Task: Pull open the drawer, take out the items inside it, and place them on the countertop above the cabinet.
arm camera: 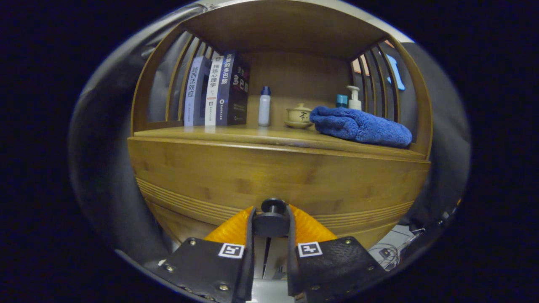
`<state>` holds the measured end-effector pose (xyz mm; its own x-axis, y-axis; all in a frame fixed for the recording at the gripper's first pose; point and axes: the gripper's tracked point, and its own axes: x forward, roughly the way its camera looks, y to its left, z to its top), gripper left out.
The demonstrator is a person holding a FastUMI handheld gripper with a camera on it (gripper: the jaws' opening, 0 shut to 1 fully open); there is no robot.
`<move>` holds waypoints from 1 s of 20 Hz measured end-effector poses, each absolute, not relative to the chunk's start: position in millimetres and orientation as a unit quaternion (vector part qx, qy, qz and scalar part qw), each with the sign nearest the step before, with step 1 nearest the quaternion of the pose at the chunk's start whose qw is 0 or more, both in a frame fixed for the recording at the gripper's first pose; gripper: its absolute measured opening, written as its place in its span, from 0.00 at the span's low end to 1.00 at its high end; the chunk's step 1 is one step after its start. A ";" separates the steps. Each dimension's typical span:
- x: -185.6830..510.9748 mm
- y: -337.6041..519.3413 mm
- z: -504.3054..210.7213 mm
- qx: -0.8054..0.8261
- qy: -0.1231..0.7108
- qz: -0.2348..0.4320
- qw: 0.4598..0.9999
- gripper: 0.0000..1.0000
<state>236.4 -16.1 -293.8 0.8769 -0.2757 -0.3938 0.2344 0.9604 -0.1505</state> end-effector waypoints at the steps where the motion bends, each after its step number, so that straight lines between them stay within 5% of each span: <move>1: 237.7 -17.1 -294.9 -0.046 0.209 -0.132 0.968 0.30; 20: 108.3 17.6 -274.8 -0.057 0.274 -0.094 0.956 0.28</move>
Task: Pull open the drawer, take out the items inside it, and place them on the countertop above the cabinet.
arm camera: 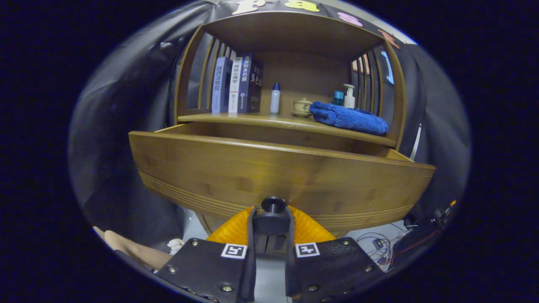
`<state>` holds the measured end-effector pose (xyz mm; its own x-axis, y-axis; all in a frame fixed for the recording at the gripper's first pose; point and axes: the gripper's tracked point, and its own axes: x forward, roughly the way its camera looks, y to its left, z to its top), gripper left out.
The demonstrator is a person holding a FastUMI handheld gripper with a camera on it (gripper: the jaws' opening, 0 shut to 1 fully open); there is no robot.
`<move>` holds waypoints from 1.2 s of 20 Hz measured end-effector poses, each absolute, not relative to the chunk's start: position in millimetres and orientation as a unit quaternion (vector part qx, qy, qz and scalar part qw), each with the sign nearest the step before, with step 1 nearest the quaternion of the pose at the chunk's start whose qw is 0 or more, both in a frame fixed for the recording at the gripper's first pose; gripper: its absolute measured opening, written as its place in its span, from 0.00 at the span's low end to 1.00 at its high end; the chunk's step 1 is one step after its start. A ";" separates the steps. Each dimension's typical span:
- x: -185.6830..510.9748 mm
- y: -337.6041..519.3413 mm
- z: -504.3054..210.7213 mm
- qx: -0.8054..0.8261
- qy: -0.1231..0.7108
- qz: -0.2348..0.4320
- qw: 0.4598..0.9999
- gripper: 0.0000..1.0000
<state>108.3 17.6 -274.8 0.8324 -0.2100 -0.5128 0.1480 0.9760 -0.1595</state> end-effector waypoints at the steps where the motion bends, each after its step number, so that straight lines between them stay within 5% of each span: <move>1: 102.6 19.5 -276.8 -0.060 0.282 -0.089 0.953 0.28; 13: 68.2 42.0 -275.8 -0.050 0.304 -0.060 0.950 0.28; 19: 56.4 46.0 -258.8 -0.042 0.299 -0.053 0.952 0.43; 24: 51.1 52.4 -199.5 -0.035 0.247 -0.042 0.967 0.43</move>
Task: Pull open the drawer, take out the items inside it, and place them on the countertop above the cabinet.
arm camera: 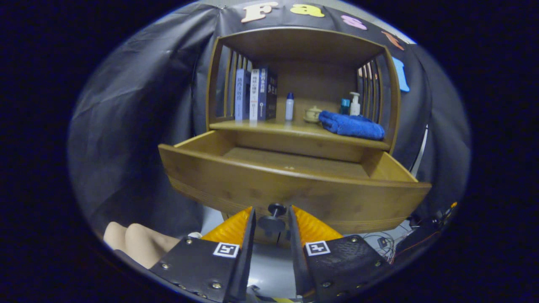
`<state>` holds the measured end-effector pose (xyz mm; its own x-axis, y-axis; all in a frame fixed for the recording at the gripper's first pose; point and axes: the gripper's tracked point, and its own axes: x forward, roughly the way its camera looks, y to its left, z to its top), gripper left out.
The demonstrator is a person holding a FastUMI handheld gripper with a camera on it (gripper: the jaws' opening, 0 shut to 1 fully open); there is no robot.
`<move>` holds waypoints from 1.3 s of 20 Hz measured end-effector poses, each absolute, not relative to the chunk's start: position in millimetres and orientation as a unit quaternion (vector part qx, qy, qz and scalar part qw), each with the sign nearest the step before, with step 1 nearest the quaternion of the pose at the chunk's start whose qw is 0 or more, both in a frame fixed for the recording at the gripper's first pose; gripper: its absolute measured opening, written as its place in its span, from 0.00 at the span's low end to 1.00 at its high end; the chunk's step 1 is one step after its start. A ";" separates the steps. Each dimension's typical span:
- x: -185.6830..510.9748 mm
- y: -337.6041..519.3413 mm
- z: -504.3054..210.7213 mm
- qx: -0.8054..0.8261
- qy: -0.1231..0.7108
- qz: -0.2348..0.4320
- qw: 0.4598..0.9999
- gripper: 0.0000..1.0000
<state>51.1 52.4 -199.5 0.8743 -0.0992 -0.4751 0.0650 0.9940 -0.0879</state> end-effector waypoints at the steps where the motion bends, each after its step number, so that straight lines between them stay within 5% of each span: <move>1: 52.2 52.2 -185.6 -0.031 0.235 -0.041 0.971 0.43; 10: 105.0 20.4 -113.8 -0.050 0.187 -0.048 0.980 0.43; 26: 218.7 6.8 -269.3 -0.041 0.430 -0.029 0.902 0.43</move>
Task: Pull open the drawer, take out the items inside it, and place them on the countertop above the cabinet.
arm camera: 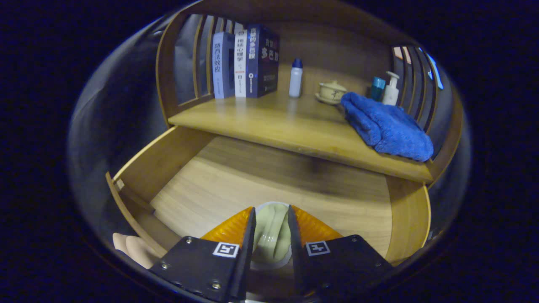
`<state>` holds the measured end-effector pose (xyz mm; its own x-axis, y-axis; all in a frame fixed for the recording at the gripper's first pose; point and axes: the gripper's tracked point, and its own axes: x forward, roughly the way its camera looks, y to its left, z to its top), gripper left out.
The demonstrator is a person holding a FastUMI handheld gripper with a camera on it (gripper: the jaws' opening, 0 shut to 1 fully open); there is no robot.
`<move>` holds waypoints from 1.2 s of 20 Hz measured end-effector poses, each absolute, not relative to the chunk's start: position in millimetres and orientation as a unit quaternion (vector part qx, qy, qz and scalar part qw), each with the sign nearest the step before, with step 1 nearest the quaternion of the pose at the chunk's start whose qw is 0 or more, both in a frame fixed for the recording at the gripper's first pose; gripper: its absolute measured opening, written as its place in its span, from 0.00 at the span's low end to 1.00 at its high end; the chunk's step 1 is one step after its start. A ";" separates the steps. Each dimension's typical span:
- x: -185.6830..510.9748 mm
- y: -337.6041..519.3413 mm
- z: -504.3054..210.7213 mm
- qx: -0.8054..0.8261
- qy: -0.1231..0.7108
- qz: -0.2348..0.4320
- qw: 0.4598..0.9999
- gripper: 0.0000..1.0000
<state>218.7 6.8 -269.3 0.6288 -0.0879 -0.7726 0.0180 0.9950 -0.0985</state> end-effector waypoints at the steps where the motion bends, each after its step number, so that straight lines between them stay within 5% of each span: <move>1: 218.8 5.4 -274.4 -0.039 0.439 -0.030 0.897 0.43; 4: 229.4 0.9 -296.1 -0.034 0.468 -0.036 0.882 0.43; 5: 217.5 -1.5 -297.2 -0.028 0.478 -0.035 0.877 0.30; 7: 214.3 -2.0 -283.2 -0.022 0.472 -0.035 0.881 0.31; 9: 217.7 -2.5 -292.6 -0.013 0.471 -0.032 0.881 0.17; 24: 257.7 2.8 -139.2 -0.013 0.274 -0.024 0.961 0.17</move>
<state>257.7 2.8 -139.2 0.8484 -0.0538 -0.5266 0.0395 0.9985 -0.0384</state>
